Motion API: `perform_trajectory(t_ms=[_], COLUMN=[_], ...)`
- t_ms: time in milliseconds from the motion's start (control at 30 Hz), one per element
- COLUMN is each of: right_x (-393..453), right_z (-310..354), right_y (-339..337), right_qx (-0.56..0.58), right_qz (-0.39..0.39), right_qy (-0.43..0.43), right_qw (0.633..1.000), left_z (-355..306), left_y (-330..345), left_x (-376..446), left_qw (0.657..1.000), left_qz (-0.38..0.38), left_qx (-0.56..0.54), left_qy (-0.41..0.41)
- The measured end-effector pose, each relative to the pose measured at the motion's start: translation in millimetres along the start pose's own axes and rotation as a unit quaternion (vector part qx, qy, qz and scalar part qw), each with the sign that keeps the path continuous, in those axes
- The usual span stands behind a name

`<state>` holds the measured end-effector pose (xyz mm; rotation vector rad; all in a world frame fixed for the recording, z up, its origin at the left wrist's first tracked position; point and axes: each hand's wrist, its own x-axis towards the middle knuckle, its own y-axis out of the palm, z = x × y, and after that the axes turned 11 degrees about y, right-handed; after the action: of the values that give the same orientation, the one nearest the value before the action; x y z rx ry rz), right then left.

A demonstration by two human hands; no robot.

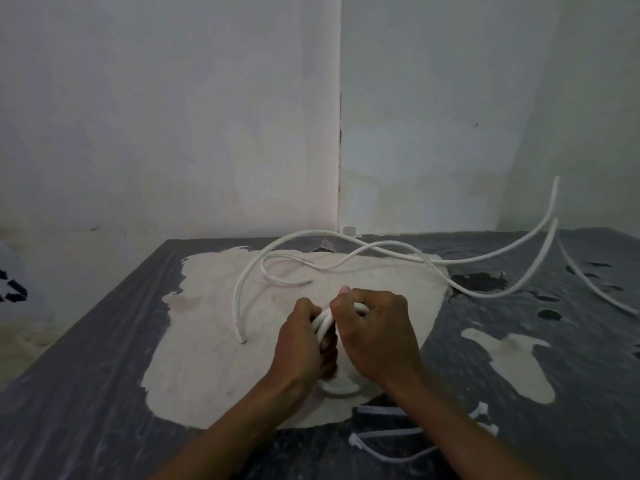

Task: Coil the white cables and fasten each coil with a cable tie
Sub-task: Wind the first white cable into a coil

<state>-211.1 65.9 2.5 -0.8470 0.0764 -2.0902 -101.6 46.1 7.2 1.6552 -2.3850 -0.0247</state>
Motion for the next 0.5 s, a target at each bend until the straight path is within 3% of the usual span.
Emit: perform_trajectory(t_ms=[100,233,367,500], right_x=[0.1,2.5,4.2,5.5], right_z=[-1.9,-4.7,-5.6,-7.8], right_y=[-0.1,-1.5,-3.2,-4.2], right_qx=[-0.006,-0.005,0.006,0.005], right_qz=[0.001,-0.005,-0.026,-0.032], right_qy=[-0.011,-0.010,-0.013,-0.021], right_qw=[1.000,1.000,1.000,0.999], left_z=[0.7,0.8,4.8,5.9], left_y=[0.9,-1.7,-6.8,-6.9], left_x=[-2.9,-1.0,3.3,1.8], left_qw=[0.999,0.989,0.958,0.933], left_qz=[-0.008,0.047,0.056,0.087], left_qx=[0.022,0.107,0.188,0.229], left_qy=[0.031,0.094,0.211,0.266])
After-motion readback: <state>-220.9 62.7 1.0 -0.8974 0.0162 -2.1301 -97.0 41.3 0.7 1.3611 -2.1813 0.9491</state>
